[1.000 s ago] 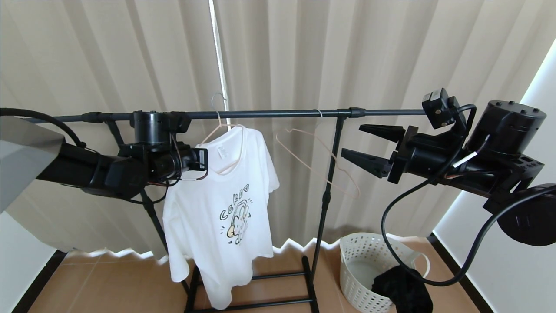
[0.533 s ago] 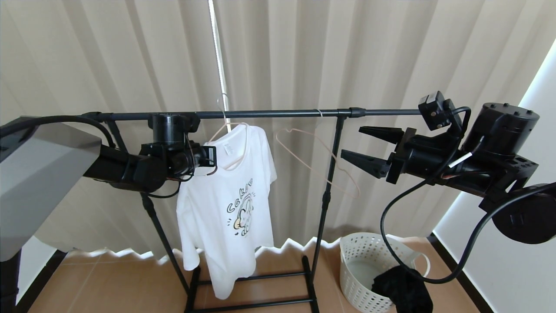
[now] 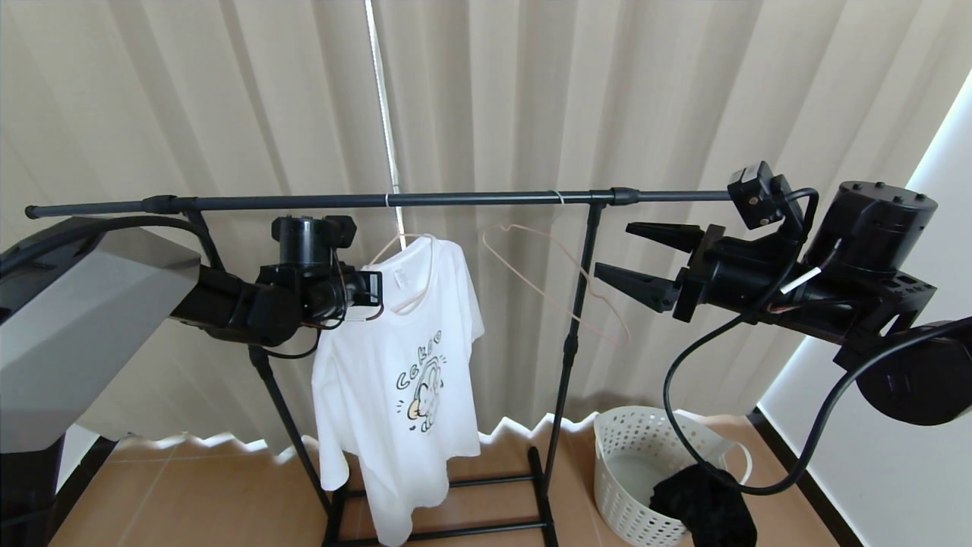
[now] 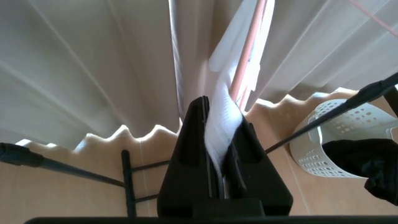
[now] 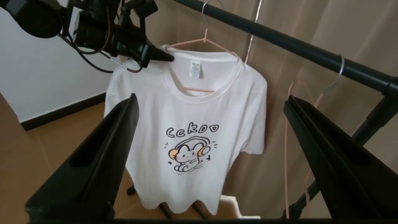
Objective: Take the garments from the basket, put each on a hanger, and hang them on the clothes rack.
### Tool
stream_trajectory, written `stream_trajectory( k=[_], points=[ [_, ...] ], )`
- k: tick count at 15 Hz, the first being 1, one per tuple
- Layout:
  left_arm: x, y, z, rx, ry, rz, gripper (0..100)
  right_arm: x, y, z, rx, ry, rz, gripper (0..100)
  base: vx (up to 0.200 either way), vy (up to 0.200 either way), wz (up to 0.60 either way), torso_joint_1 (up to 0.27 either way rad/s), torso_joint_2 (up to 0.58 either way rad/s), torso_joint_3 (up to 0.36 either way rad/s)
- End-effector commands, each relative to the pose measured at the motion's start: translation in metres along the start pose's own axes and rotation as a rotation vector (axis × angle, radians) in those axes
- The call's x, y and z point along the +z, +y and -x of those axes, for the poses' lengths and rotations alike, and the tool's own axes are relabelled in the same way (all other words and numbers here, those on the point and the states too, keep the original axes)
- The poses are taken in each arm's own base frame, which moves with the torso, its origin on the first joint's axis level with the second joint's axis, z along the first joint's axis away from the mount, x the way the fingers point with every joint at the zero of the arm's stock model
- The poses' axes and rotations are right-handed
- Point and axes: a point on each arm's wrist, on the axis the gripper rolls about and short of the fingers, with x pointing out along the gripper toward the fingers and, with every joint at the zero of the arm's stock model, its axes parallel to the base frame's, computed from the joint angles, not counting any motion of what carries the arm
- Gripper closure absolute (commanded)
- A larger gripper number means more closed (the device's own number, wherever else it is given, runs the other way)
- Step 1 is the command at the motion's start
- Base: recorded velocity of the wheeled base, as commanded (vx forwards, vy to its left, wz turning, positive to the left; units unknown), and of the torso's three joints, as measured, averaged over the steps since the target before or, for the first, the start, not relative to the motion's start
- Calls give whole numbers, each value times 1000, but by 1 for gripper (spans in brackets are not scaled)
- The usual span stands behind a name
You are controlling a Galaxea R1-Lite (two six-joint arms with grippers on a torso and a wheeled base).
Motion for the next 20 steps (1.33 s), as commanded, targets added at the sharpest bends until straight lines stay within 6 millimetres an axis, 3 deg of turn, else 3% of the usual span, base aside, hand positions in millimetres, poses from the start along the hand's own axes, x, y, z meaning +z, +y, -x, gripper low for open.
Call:
stream_trajectory(
  k=[1,3,4,7,12,15,18,19,20],
  points=[
    [-3,-1,-3,-1,7,1,100,-1,0,0,0,3,-2,0,0,0,0,0,0,0],
    [-4,0,-3,1,10,12,100,-3,-1,-1,0,5,-3,0,0,0,0,0,0,0],
    [-4,0,-2,1,8,14,0,-3,-1,-2,0,6,-4,0,0,0,0,0,0,0],
    [0,1,1,2,-1,19,0,-3,-1,-2,0,5,-3,0,0,0,0,0,0,0],
    [20,5,37,15,-37,21,0,0,-1,0,1,-3,3,0,0,0,0,0,0,0],
    [33,11,72,25,-71,22,0,3,1,1,0,-12,8,0,0,0,0,0,0,0],
    [31,21,139,52,-83,-4,0,10,1,0,-105,-23,20,0,0,0,0,0,0,0],
    [30,23,144,57,-81,-4,0,10,2,0,-112,-23,20,0,0,0,0,0,0,0],
    [24,33,176,89,-90,-10,0,15,2,2,-132,-28,24,0,0,0,0,0,0,0]
  ],
)
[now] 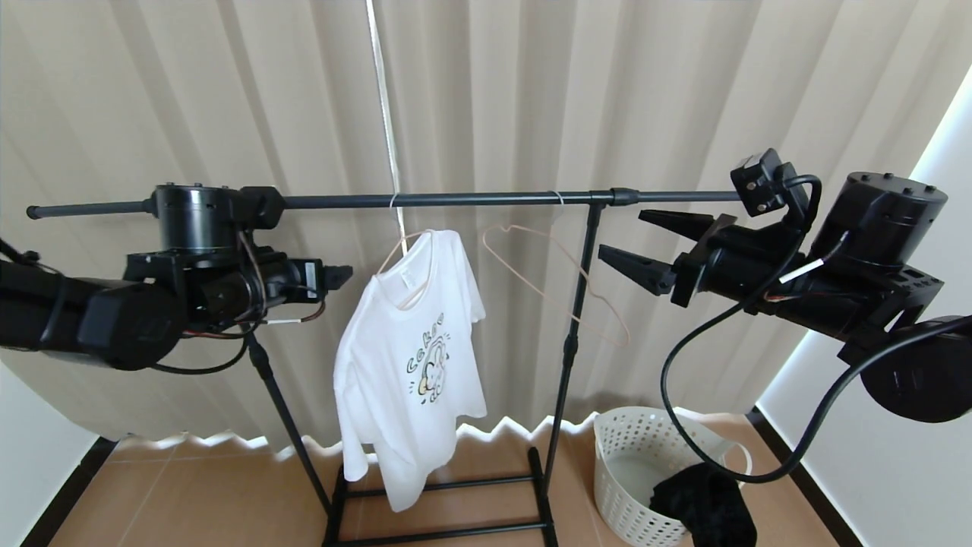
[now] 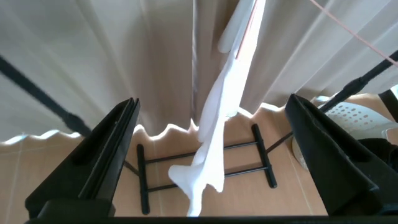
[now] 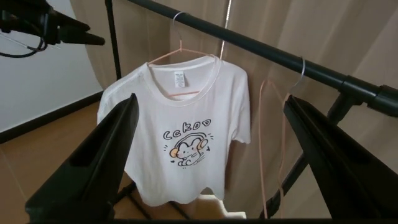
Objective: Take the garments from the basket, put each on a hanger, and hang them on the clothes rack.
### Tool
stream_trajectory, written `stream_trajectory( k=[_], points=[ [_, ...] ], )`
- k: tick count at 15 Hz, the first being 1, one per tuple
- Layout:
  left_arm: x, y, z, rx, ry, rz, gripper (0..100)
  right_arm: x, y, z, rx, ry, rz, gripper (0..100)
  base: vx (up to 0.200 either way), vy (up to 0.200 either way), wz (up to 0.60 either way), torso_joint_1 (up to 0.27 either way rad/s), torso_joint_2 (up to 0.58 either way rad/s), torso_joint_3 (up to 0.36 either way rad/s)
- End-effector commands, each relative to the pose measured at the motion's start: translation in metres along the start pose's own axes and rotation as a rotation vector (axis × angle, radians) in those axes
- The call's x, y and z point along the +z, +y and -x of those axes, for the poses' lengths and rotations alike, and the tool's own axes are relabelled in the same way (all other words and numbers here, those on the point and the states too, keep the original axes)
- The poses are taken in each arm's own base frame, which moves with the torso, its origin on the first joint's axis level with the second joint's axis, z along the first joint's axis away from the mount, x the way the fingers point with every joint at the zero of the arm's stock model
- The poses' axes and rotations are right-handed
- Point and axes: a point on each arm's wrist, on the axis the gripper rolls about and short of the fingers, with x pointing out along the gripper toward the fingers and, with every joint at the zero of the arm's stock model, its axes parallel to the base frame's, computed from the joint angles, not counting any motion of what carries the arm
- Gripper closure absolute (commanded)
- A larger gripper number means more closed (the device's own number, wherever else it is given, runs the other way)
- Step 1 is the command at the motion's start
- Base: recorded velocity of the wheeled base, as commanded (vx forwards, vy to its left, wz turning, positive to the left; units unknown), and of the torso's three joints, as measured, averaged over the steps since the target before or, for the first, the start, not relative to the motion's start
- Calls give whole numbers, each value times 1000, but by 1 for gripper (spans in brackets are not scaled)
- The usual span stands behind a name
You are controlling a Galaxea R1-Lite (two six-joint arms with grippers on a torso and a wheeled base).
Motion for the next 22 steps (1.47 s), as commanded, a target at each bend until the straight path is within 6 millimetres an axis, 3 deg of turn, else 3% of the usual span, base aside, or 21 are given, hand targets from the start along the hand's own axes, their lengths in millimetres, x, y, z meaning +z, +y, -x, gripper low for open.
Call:
stream_trajectory(
  k=[1,5,6,7,8,11,15,19,22],
  points=[
    [1,19,70,52,-53,0,0,11,2,4,-5,-10,6,0,0,0,0,0,0,0],
    [-31,19,131,56,-49,0,0,43,10,22,-89,43,-44,0,0,0,0,0,0,0],
    [-32,19,133,55,-50,-1,0,44,10,22,-98,42,-43,0,0,0,0,0,0,0],
    [-48,17,161,46,-64,-6,0,57,20,42,-170,14,-39,0,0,0,0,0,0,0],
    [-53,17,169,48,-69,-10,0,58,25,51,-173,14,-50,0,0,0,0,0,0,0],
    [-73,16,199,44,-102,-12,0,34,46,92,-269,128,-100,0,0,0,0,0,0,0],
    [-107,15,233,37,-142,-15,0,-1,92,153,-325,198,-108,0,0,0,0,0,0,0],
    [-141,15,251,38,-147,-13,0,-34,120,189,-390,260,-88,0,0,0,0,0,0,0],
    [-170,15,259,34,-130,-16,0,-75,139,219,-409,359,-37,0,0,0,0,0,0,0]
  ],
)
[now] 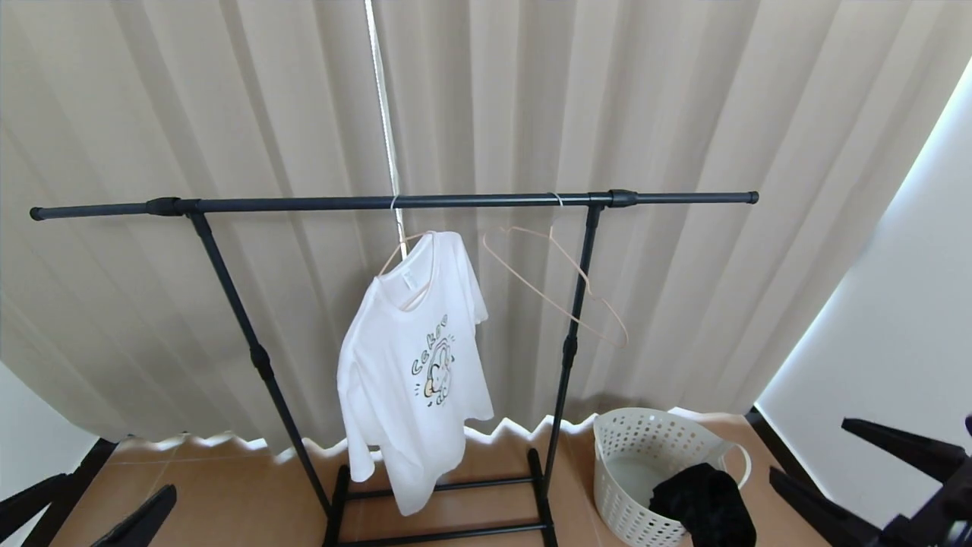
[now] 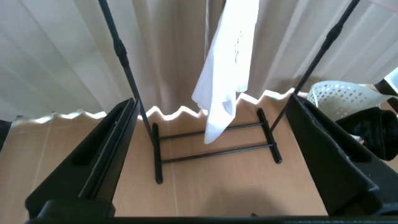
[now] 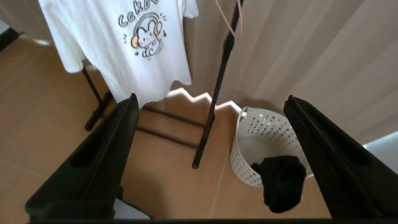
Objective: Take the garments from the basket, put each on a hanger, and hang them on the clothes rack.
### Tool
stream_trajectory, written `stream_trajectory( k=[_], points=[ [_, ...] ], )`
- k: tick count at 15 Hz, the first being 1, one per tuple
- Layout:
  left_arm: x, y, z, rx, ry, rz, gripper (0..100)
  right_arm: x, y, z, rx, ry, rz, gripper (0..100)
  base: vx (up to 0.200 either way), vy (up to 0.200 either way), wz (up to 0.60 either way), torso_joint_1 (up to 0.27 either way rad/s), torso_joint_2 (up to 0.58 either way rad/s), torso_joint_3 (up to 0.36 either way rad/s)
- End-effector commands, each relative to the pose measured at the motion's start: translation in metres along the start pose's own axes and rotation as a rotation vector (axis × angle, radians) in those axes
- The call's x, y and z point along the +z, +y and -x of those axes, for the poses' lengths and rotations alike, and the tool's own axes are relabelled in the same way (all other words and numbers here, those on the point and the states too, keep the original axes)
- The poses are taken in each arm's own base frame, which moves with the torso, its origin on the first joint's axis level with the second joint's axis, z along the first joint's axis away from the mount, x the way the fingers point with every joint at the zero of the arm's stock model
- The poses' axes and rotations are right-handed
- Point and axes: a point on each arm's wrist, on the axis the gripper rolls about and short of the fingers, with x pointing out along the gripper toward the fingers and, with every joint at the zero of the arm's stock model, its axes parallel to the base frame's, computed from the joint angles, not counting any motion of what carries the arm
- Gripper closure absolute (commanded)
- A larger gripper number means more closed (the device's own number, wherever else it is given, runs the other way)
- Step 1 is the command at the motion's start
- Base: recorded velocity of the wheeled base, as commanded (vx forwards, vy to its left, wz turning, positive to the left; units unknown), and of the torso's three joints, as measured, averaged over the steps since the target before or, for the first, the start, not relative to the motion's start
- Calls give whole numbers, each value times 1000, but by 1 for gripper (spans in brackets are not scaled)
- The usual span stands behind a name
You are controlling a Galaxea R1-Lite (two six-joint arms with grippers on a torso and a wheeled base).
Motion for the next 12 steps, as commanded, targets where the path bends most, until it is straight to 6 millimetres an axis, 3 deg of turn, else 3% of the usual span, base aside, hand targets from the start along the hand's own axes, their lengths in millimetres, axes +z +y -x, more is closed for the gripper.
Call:
stream_trajectory(
  k=[1,3,7,9,12],
  points=[
    [-13,0,14,-7,-58,-5,0,-31,4,23,34,-12,40,0,0,0,0,0,0,0],
    [-22,-1,23,-18,-39,-11,0,-37,2,33,32,-11,40,0,0,0,0,0,0,0],
    [-59,0,50,-63,-2,-63,0,-81,-8,74,18,1,105,0,0,0,0,0,0,0],
    [-59,0,49,-59,8,-63,0,-81,-9,76,-73,-16,79,0,0,0,0,0,0,0],
    [-59,0,48,43,26,-40,0,-85,-8,89,-374,-128,57,0,0,0,0,0,0,0]
  ],
)
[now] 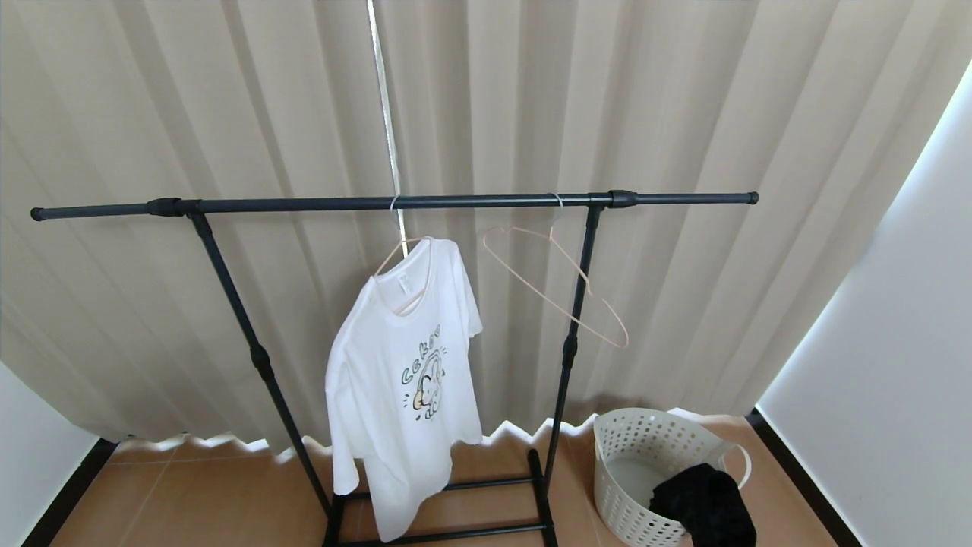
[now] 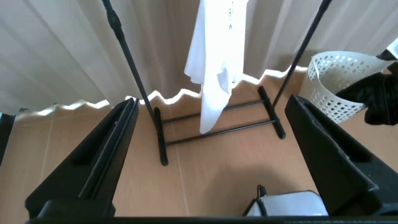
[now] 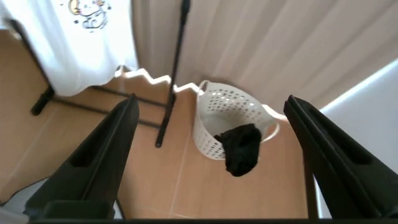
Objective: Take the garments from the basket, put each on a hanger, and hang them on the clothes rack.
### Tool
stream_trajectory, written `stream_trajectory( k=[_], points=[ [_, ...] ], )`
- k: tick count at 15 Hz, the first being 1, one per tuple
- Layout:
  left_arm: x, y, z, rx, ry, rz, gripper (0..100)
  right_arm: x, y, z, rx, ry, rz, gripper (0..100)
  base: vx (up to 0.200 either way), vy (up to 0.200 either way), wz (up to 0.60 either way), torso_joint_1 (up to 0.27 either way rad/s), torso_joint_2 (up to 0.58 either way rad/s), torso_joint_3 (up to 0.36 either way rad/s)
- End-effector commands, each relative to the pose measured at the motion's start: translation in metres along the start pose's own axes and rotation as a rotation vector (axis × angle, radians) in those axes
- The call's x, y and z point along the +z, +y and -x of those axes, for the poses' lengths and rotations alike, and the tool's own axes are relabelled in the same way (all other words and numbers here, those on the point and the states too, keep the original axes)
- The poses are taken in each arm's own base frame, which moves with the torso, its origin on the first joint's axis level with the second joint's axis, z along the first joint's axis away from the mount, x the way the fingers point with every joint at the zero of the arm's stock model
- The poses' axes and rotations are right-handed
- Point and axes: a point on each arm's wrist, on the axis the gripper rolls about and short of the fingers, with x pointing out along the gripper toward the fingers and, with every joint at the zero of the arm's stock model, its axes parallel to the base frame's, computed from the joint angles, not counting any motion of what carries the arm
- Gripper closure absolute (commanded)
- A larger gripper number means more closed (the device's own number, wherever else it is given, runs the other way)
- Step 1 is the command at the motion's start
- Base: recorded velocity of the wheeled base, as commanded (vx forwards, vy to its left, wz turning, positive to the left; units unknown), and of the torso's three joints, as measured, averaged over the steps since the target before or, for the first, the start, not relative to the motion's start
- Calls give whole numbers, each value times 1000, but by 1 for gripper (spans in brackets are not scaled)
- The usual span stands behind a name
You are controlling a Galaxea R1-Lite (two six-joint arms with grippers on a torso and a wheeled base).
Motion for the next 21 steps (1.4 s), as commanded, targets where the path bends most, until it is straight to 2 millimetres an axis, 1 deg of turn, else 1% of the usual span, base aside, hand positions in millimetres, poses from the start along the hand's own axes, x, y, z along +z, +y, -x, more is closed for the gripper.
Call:
stream_trajectory(
  k=[1,2,3,4,5,6,7,8,9,10,12,14,18,19,21],
  points=[
    [0,0,1,130,1,28,0,-6,0,16,-240,-137,-41,0,0,0,0,0,0,0],
    [-1,0,1,172,-2,32,0,-7,2,19,-258,-176,-50,0,0,0,0,0,0,0],
    [-1,-1,4,185,-39,30,0,-7,2,20,-242,-204,-63,0,0,0,0,0,0,0],
    [-3,-2,9,179,-104,22,0,-7,2,20,-235,-206,-70,0,0,0,0,0,0,0],
    [-3,-2,9,179,-104,22,0,-7,2,20,-235,-206,-70,0,0,0,0,0,0,0],
    [-6,-3,15,11,-207,-3,0,-3,4,20,-15,-271,-64,0,0,0,0,0,0,0],
    [-6,-3,15,11,-207,-1,0,-6,6,19,106,-249,-79,0,0,0,0,0,0,0],
    [-6,-3,15,12,-204,1,0,-7,7,17,46,-199,-89,0,0,0,0,0,0,0],
    [-6,-3,15,30,-206,5,0,-7,10,16,-186,-156,-133,0,0,0,0,0,0,0],
    [-6,-3,16,44,-212,5,0,-6,13,17,-276,-185,-150,0,0,0,0,0,0,0],
    [-9,-5,20,56,-276,3,0,-5,18,19,-209,-245,-119,0,0,0,0,0,0,0],
    [-9,-5,20,43,-281,1,0,-5,18,19,-184,-241,-93,0,0,0,0,0,0,0],
    [-9,-5,20,40,-282,13,0,-5,18,19,-172,-237,-94,0,0,0,0,0,0,0],
    [-9,-5,20,34,-281,17,0,-4,17,17,-129,-215,-98,0,0,0,0,0,0,0],
    [-9,-6,20,26,-281,17,0,-5,14,19,53,-251,-80,0,0,0,0,-38,74,47]
  ],
)
